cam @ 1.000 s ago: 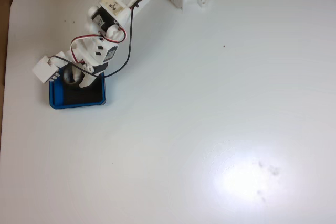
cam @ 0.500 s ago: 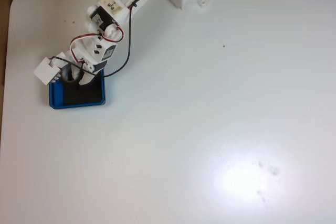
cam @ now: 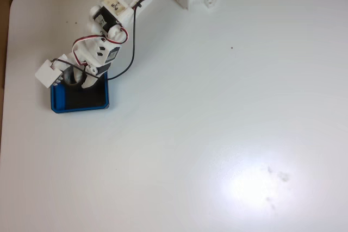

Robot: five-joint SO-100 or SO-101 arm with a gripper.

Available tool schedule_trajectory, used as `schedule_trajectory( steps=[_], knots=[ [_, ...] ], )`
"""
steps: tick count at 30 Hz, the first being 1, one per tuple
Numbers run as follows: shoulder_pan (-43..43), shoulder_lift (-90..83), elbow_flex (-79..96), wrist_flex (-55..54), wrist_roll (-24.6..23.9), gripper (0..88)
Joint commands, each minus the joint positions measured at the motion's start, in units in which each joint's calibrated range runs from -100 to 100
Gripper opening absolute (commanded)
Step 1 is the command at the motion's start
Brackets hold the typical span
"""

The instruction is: Pick the black tape roll and drop it in the blue box

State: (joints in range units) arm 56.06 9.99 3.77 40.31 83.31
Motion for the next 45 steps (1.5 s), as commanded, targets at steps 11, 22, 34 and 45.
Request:
schedule_trajectory(
  steps=[11, 22, 34, 45],
  knots=[
    [0.26, -7.65, 0.55, -0.71, -0.21, 13.0],
    [-3.74, -30.73, 21.30, -1.45, -0.04, 13.0],
    [-8.14, -64.76, 51.40, -1.53, 0.05, 13.1],
    [-9.90, -93.94, 78.62, -4.92, 0.22, 13.8]
  ],
)
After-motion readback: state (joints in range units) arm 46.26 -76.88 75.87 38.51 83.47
